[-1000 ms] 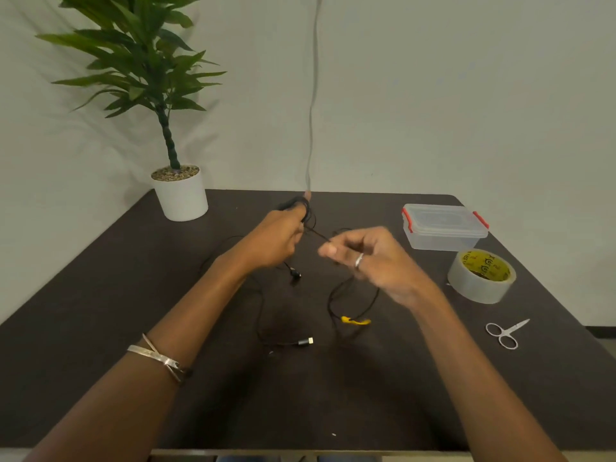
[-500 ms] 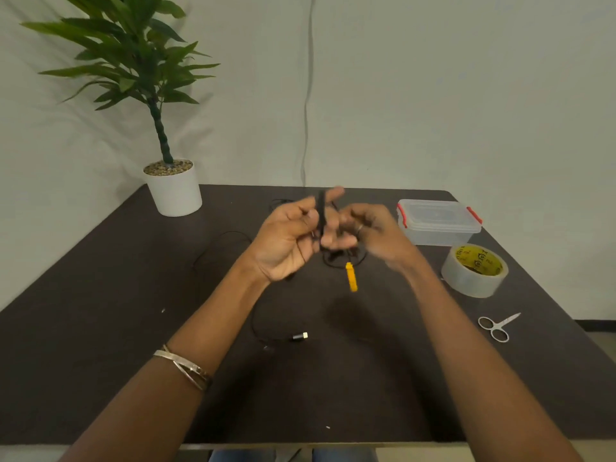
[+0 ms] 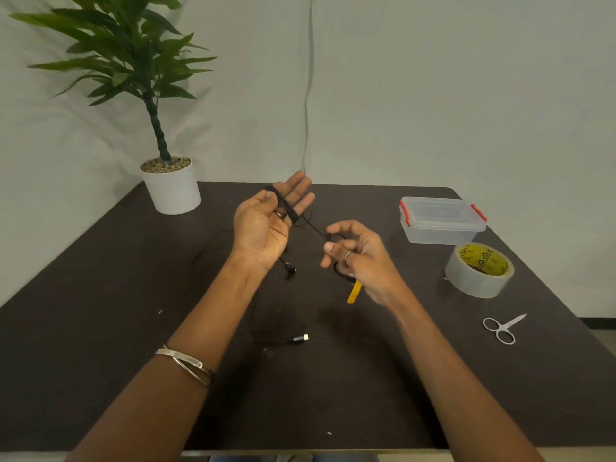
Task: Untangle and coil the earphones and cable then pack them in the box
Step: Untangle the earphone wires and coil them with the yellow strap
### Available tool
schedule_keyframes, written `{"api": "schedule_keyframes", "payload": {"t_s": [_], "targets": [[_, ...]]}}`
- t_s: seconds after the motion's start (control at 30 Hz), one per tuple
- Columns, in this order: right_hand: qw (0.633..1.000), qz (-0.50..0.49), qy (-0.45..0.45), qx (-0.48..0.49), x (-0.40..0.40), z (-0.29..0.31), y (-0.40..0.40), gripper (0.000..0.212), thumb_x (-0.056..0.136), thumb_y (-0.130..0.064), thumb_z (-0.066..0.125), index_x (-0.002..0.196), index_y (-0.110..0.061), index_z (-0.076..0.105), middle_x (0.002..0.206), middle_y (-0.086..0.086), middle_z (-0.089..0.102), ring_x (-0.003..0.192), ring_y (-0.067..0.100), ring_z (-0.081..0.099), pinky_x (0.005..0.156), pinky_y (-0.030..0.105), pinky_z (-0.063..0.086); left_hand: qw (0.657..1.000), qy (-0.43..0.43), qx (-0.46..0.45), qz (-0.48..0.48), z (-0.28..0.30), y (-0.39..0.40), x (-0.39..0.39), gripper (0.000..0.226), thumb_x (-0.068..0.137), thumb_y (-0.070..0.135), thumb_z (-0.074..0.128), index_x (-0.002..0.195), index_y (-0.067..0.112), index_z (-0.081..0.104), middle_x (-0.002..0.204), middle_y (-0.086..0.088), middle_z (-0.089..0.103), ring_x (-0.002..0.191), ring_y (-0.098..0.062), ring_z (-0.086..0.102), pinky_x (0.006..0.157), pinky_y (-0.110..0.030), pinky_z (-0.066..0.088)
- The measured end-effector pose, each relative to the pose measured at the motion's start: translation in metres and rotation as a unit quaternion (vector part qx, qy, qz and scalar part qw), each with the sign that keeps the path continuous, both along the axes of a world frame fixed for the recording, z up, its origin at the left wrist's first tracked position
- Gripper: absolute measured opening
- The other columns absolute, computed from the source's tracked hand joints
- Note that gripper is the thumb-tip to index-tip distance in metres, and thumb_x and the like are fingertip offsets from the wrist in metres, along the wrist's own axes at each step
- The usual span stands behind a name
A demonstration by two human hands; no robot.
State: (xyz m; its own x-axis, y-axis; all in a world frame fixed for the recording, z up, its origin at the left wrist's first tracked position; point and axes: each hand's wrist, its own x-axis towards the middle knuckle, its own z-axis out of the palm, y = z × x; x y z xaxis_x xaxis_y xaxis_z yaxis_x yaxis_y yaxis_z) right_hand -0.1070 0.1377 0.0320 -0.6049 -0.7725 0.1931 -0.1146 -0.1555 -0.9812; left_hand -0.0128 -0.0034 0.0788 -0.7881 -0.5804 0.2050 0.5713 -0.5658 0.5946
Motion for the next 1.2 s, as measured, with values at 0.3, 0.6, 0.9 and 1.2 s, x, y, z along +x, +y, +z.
{"api": "schedule_keyframes", "payload": {"t_s": [0.3,0.6,0.9,1.2], "targets": [[0.942,-0.021,0.290,0.167,0.003,0.000,0.002,0.026,0.100,-0.017,0.047,0.080,-0.015,0.063,0.057,0.001,0.065,0.045,0.000,0.055,0.054,0.016,0.039,0.999,-0.009,-0.024,0.032,0.005,-0.001,0.001,0.027,0.103,0.001,0.021,0.113,-0.003,0.045,0.104,-0.021,0.070,0.102,-0.034,0.067,0.087,-0.045,0.055],[0.982,0.120,0.058,0.134,0.016,0.019,0.013,0.022,0.105,-0.021,0.035,0.105,-0.005,0.050,0.072,0.020,0.069,0.034,0.020,0.047,0.039,0.024,0.040,0.984,-0.089,-0.112,0.103,-0.002,0.001,-0.003,0.026,0.103,0.002,0.023,0.092,0.009,0.045,0.114,-0.019,0.067,0.103,-0.030,0.068,0.098,-0.046,0.049],[0.987,0.056,0.105,0.112,0.006,0.028,0.014,0.032,0.102,-0.015,0.043,0.074,-0.009,0.057,0.063,0.002,0.053,0.066,0.020,0.062,0.065,0.023,0.048,0.859,-0.162,-0.454,0.171,-0.017,0.004,-0.007,0.032,0.103,0.003,0.024,0.127,0.017,0.040,0.110,-0.010,0.067,0.089,-0.021,0.072,0.095,-0.038,0.051],[0.982,0.007,0.116,0.150,0.002,0.040,0.027,0.033,0.098,-0.025,0.054,0.074,-0.004,0.062,0.041,0.000,0.034,0.035,0.014,0.024,0.041,0.023,0.031,0.772,-0.227,-0.574,0.150,-0.025,0.007,-0.004,0.054,0.099,-0.005,0.027,0.151,0.002,0.011,0.100,-0.003,0.066,0.073,-0.002,0.068,0.083,-0.011,0.049]]}}
